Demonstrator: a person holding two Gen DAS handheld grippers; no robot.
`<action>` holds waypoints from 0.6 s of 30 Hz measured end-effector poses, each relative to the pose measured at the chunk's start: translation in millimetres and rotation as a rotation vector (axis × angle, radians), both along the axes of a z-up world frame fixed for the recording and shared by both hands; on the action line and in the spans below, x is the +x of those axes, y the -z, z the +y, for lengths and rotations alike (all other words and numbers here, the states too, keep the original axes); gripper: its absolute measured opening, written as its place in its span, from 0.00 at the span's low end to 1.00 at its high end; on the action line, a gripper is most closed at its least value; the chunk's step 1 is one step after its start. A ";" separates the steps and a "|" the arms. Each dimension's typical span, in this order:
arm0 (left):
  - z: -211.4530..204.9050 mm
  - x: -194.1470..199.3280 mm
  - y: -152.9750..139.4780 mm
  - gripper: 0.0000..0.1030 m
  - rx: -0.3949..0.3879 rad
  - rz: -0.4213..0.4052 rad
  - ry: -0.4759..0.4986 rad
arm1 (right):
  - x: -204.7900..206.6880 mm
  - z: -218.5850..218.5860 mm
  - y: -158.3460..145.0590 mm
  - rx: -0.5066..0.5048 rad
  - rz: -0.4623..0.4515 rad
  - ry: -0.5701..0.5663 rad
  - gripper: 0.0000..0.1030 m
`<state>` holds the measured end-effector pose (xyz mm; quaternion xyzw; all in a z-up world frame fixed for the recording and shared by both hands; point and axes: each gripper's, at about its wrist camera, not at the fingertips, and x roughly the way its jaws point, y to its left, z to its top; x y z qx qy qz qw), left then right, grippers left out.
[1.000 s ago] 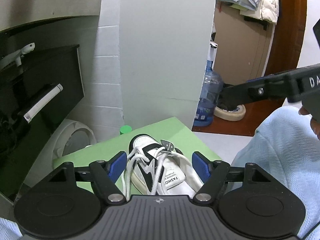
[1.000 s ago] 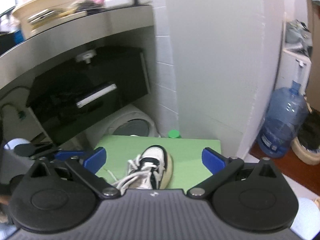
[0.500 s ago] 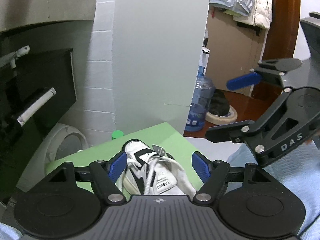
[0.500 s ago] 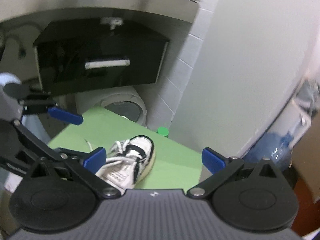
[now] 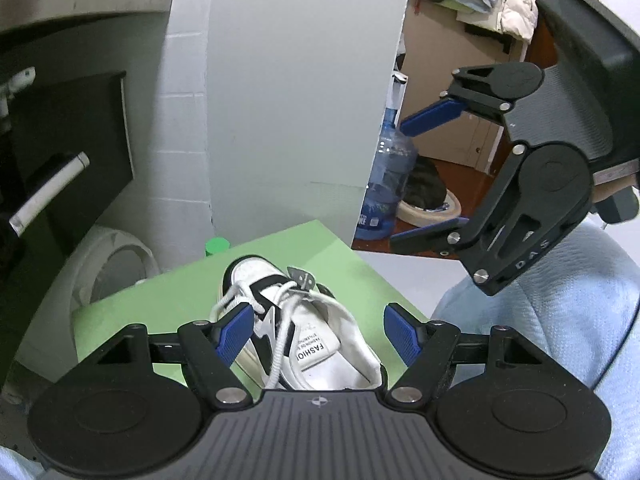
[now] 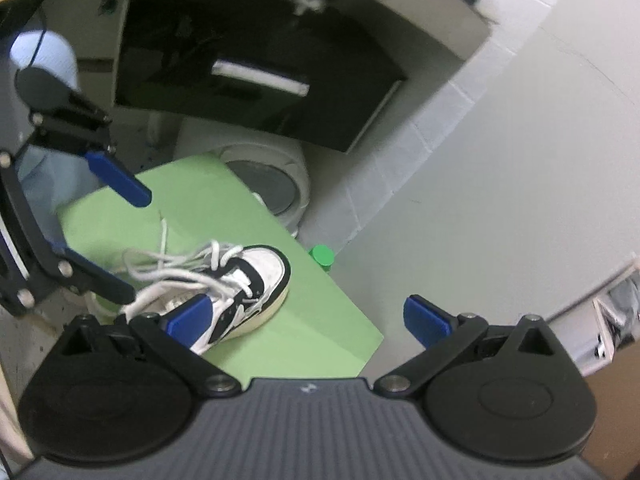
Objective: Lace up shoes with both hands
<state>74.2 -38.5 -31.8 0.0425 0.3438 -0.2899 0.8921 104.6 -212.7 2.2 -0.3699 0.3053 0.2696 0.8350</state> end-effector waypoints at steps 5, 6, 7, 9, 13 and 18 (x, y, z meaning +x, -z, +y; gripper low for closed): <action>-2.1 2.8 1.9 0.68 -0.009 0.007 0.007 | 10.3 8.6 12.8 -0.106 -0.031 -0.104 0.99; -2.1 3.5 2.4 0.67 -0.009 0.009 0.005 | 12.6 10.9 15.7 -0.127 -0.032 -0.126 0.98; -2.2 4.2 3.0 0.67 -0.007 0.010 0.003 | 15.0 13.4 18.5 -0.148 -0.032 -0.145 0.95; -2.2 5.6 4.4 0.66 -0.002 0.015 -0.003 | 20.1 19.2 23.8 -0.190 -0.027 -0.178 0.89; 1.0 8.4 6.0 0.66 0.001 0.020 -0.020 | 30.6 29.2 31.8 -0.232 -0.005 -0.237 0.81; 2.2 13.7 10.2 0.66 0.000 0.050 -0.031 | 35.9 36.7 46.4 -0.313 -0.024 -0.364 0.57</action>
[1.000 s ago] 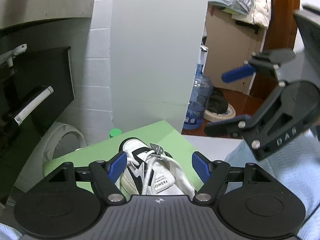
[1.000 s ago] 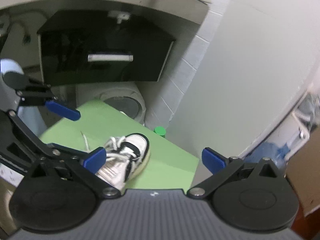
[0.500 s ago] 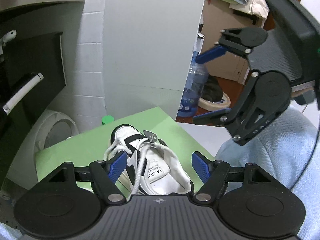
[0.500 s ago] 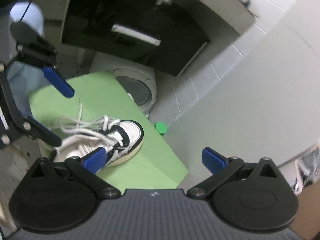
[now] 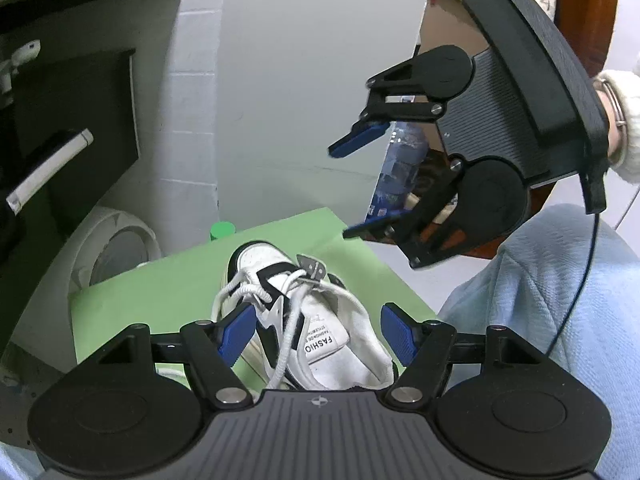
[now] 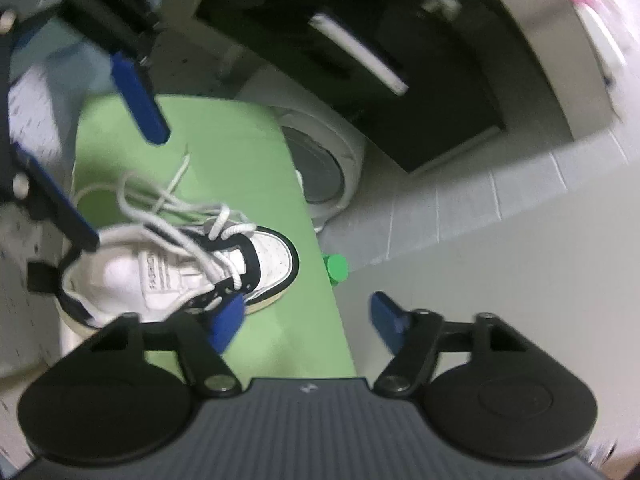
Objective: Lace up shoes with both hands
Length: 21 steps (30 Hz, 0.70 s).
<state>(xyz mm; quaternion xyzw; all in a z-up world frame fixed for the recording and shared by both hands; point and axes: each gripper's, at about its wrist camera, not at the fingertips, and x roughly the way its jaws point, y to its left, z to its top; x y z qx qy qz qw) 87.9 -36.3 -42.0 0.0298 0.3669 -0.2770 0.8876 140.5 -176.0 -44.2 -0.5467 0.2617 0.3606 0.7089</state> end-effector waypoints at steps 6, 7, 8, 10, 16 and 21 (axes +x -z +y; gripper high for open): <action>-1.9 1.4 3.4 0.66 0.007 0.020 0.017 | -7.2 5.3 26.5 -0.144 0.012 -0.221 0.34; -3.0 1.4 4.1 0.66 0.011 0.022 0.023 | -10.4 6.4 30.4 -0.164 0.004 -0.259 0.28; -4.1 1.7 4.9 0.66 0.012 0.025 0.029 | -12.9 7.9 34.0 -0.183 -0.002 -0.291 0.28; -6.4 1.8 6.3 0.66 0.018 0.030 0.041 | -15.6 11.9 42.5 -0.221 -0.006 -0.352 0.23; -7.4 0.7 7.5 0.64 0.023 0.036 0.054 | -6.9 19.9 59.9 -0.313 -0.020 -0.453 0.23; -6.3 2.1 7.9 0.64 0.017 0.043 0.048 | -1.2 14.5 73.5 -0.397 -0.006 -0.510 0.23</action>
